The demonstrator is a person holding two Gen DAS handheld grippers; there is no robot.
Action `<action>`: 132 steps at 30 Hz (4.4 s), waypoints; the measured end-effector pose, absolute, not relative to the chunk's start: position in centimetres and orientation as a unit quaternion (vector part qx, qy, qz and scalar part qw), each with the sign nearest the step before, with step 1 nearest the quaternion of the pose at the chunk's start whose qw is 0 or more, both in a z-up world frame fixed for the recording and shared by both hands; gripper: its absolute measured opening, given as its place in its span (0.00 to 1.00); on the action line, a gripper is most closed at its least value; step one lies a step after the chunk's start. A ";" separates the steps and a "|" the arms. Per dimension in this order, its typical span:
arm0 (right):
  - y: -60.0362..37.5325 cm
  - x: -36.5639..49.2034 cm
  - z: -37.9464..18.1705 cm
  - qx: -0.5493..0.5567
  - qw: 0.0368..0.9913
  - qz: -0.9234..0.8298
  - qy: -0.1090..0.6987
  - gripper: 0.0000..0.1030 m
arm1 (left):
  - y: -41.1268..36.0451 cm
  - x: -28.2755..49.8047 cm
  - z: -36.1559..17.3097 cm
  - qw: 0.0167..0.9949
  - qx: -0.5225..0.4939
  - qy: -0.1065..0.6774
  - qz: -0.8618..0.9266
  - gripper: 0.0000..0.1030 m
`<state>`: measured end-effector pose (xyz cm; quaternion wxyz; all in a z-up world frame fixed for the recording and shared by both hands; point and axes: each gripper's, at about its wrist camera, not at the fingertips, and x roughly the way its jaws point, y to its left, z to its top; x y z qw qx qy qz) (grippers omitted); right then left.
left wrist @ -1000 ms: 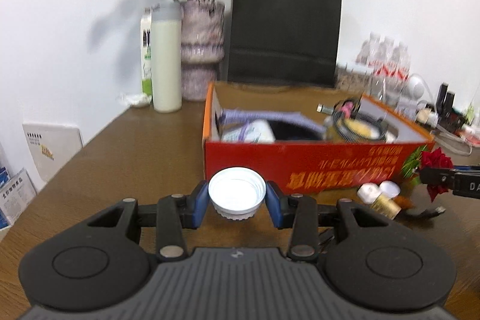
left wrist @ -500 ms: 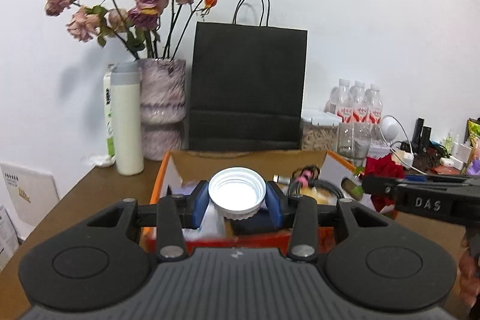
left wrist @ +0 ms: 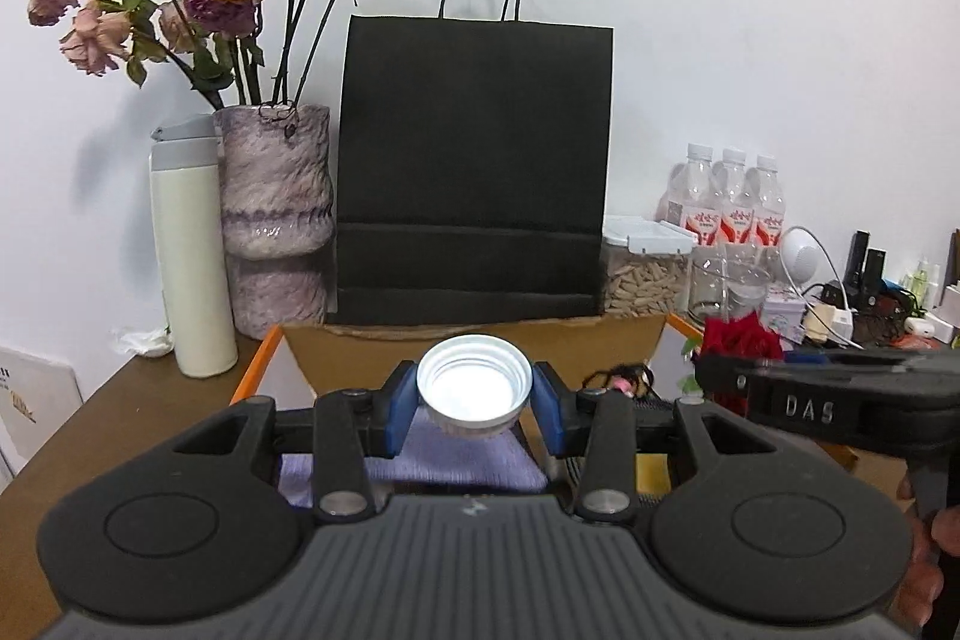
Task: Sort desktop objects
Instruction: 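Carry the white cap with the left tool while the right tool grasps the red rose, then lower the white cap and red rose into the box and open both tools, then move both tools back out of the box toward the loose caps and block, then grasp the beige block with the right tool while the left tool grasps a white cap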
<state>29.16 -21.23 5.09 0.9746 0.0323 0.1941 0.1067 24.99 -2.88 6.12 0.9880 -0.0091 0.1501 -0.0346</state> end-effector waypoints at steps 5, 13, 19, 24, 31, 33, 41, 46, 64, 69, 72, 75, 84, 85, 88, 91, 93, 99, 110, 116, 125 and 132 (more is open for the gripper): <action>-21.0 31.1 4.4 0.015 0.974 0.107 0.198 0.33 | -3.0 27.3 5.4 0.987 0.000 0.158 -0.034 0.40; -20.5 32.1 3.1 -0.005 0.971 0.107 0.214 0.34 | -2.7 28.7 4.4 0.984 0.005 0.175 -0.034 0.40; -20.4 31.4 3.1 -0.007 0.971 0.106 0.212 0.40 | -2.9 28.4 4.1 0.984 0.016 0.176 -0.034 0.40; -20.5 31.0 3.3 0.000 0.973 0.109 0.206 0.60 | -3.2 28.1 4.1 0.985 0.025 0.166 -0.025 0.63; -20.0 30.1 3.9 -0.011 0.979 0.089 0.183 0.80 | -3.0 27.1 4.8 0.991 0.025 0.126 0.019 1.00; -20.2 30.1 4.0 -0.003 0.979 0.087 0.182 0.87 | -2.7 26.9 5.0 0.993 0.015 0.115 0.025 1.00; -20.4 29.8 4.1 0.008 0.981 0.084 0.176 0.90 | -2.5 26.6 5.3 0.994 0.007 0.106 0.031 1.00; -20.3 29.6 4.2 0.009 0.982 0.084 0.171 0.91 | -2.3 26.3 5.3 0.994 0.005 0.101 0.032 1.00; -20.3 24.4 4.4 0.007 0.985 0.091 0.150 0.97 | -1.2 22.4 5.3 0.995 0.004 0.102 0.019 1.00; -20.3 21.4 3.5 0.006 0.985 0.076 0.156 1.00 | -0.1 20.5 5.6 0.994 0.000 0.113 -0.007 1.00; -20.0 19.7 2.4 -0.007 0.982 0.069 0.173 1.00 | 0.8 19.3 5.5 0.992 -0.003 0.123 -0.025 1.00; -19.9 18.7 1.5 -0.017 0.979 0.072 0.192 1.00 | 1.4 18.7 5.0 0.989 0.001 0.142 -0.041 1.00; -19.8 18.6 0.3 -0.024 0.962 0.111 0.249 1.00 | 2.0 17.5 3.1 0.980 0.010 0.194 -0.043 1.00; -19.6 18.6 0.2 -0.026 0.960 0.115 0.253 1.00 | 2.0 17.4 3.1 0.979 0.011 0.198 -0.041 1.00; -18.9 18.4 0.1 -0.036 0.955 0.130 0.262 1.00 | 2.0 17.1 2.9 0.977 0.011 0.212 -0.036 1.00; -18.8 18.5 0.2 -0.030 0.950 0.146 0.275 1.00 | 1.8 16.8 2.9 0.975 0.010 0.219 -0.030 1.00; -18.9 18.6 0.3 -0.026 0.944 0.160 0.287 1.00 | 1.3 16.7 2.9 0.975 0.010 0.222 -0.026 1.00; -19.2 18.0 0.6 -0.078 0.928 0.217 0.291 0.97 | -0.4 15.9 1.9 0.974 0.001 0.224 0.000 1.00; -18.5 20.0 0.2 -0.081 0.895 0.300 0.319 0.27 | 0.6 14.5 0.9 0.973 -0.034 0.230 0.008 1.00; -20.2 19.6 0.6 -0.056 0.907 0.295 0.296 0.10 | 0.9 14.9 0.6 0.968 -0.046 0.247 0.001 1.00; -23.6 19.6 1.7 -0.032 0.930 0.247 0.270 0.10 | -0.3 15.1 0.4 0.965 -0.032 0.258 -0.023 1.00; -25.2 20.4 1.4 -0.021 0.939 0.213 0.270 0.10 | -5.4 17.2 1.1 0.963 0.023 0.263 -0.055 1.00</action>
